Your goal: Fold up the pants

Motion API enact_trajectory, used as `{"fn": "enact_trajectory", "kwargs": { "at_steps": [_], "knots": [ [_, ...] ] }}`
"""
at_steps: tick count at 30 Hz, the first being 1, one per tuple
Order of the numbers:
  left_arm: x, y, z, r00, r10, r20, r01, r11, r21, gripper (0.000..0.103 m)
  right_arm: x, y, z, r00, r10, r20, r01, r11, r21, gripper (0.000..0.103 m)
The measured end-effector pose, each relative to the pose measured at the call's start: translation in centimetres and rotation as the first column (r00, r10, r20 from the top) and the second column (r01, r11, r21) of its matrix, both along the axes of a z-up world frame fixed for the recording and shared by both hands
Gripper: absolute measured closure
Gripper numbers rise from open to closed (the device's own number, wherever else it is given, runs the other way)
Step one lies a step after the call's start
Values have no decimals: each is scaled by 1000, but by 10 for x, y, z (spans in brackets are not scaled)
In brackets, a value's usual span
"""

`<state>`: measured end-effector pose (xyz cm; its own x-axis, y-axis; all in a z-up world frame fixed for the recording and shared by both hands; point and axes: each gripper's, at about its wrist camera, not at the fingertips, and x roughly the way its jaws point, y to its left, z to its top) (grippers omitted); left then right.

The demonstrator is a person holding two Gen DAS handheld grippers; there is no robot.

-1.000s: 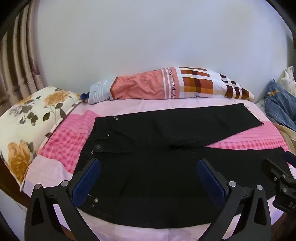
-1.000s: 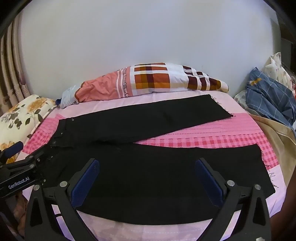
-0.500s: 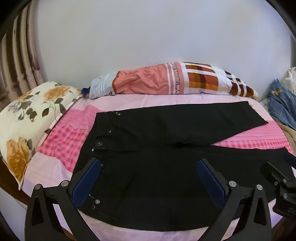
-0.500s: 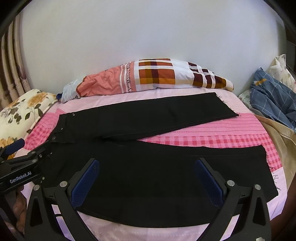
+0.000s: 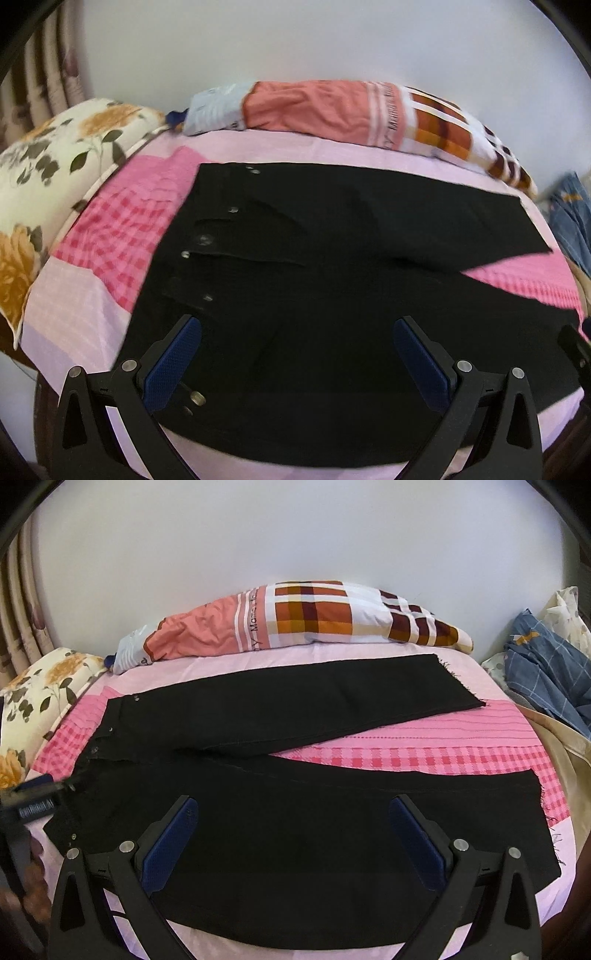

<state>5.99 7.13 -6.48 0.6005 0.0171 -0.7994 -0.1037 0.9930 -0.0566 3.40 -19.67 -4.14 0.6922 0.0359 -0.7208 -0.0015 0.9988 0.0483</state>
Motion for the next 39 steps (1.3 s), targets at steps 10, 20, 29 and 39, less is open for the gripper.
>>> {"fn": "enact_trajectory", "kwargs": {
  "at_steps": [10, 20, 29, 39],
  "knots": [
    [55, 84, 2, 996, 77, 35, -78, 997, 4, 0, 18, 5, -4, 1000, 25, -1, -25, 1000, 2, 1],
    [98, 114, 3, 991, 111, 80, -120, 985, 124, 0, 38, 16, -9, 999, 35, -32, -35, 999, -18, 1],
    [124, 118, -7, 994, 80, 71, -91, 983, 161, 0, 53, 37, -13, 997, 68, -47, -70, 997, -45, 1],
    [160, 133, -27, 999, 28, 17, -30, 990, 137, 0, 63, 44, -24, 993, 75, -90, -81, 995, -54, 1]
  ]
}}
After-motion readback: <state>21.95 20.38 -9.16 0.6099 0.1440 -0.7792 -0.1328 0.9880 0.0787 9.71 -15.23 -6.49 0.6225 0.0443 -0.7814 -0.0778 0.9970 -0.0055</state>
